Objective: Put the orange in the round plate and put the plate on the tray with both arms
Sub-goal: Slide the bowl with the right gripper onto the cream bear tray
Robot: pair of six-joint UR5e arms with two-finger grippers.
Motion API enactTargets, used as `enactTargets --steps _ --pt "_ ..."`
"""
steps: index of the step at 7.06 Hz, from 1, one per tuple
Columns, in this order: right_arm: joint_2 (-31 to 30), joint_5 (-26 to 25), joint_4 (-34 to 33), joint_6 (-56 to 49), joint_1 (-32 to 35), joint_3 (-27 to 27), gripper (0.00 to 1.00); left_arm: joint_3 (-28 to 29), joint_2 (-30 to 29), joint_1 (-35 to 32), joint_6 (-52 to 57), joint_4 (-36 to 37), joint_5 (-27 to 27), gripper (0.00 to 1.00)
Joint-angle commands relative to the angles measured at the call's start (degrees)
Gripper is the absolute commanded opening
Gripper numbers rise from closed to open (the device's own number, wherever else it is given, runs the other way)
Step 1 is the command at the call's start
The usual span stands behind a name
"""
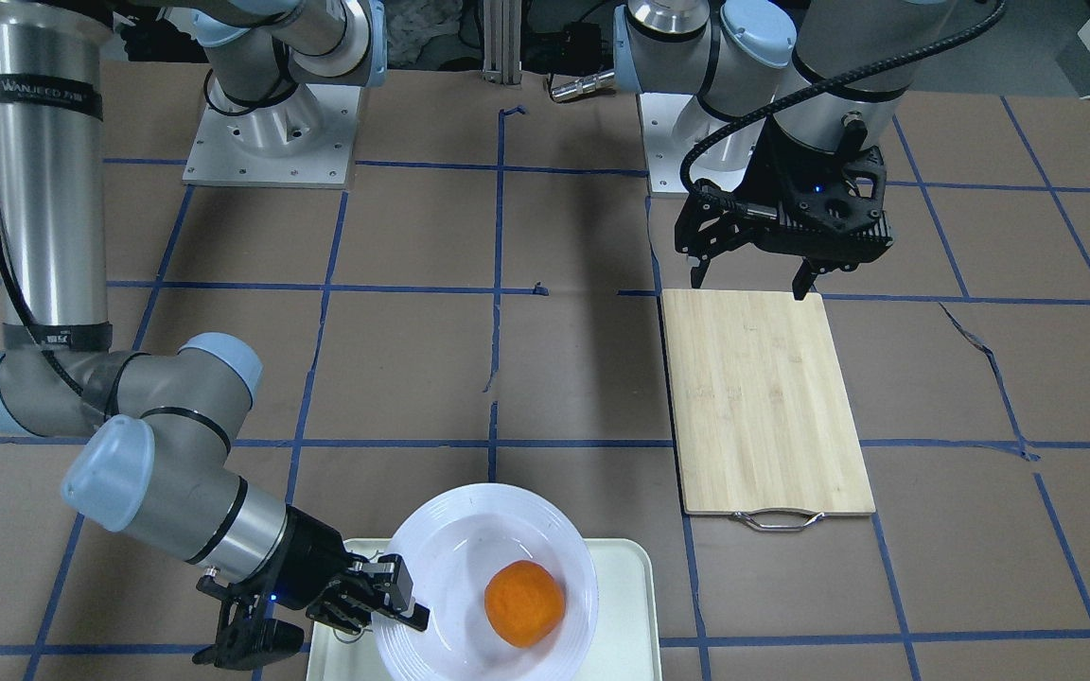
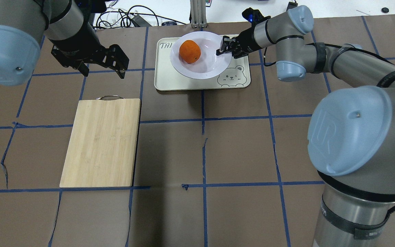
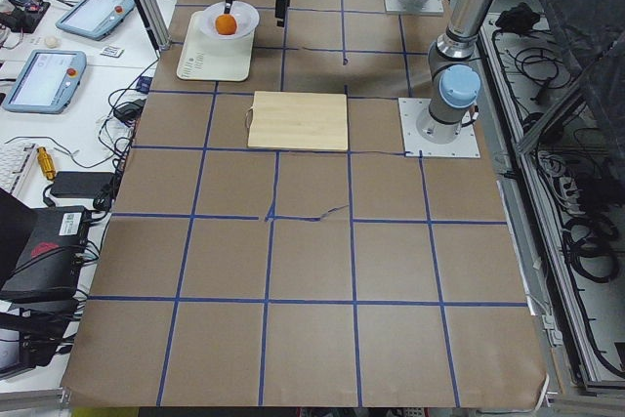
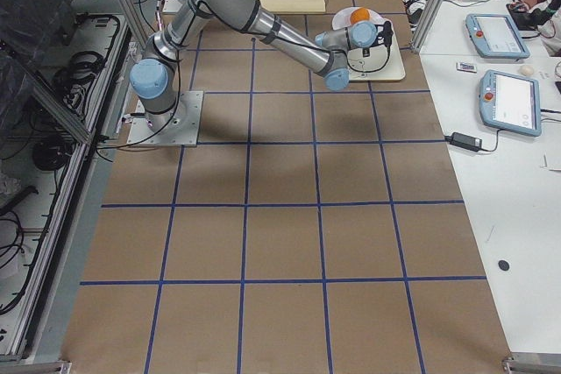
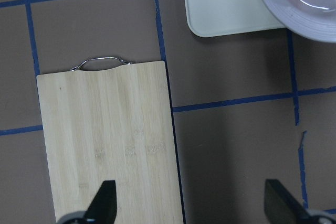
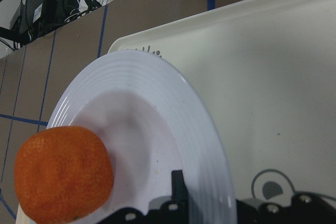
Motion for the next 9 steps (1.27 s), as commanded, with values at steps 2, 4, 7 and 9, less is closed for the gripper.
enactTargets --steps 2,4,7,9 --pt "5.3 -0.6 -2.8 -0.5 0.0 -3.8 0.0 0.0 0.0 0.0 0.0 0.0 -0.1 1.0" --pt "5.9 -0.8 -3.2 -0.6 0.0 -3.4 0.0 0.0 0.0 0.1 0.1 0.0 -0.1 1.0" --pt "6.7 -1.3 -2.7 -1.6 0.0 -3.3 0.28 0.0 0.0 0.1 0.1 0.0 0.0 1.0" --pt "5.7 -5.2 -2.4 -0.7 0.0 -3.3 1.0 0.0 0.0 0.2 0.0 0.0 0.0 1.0"
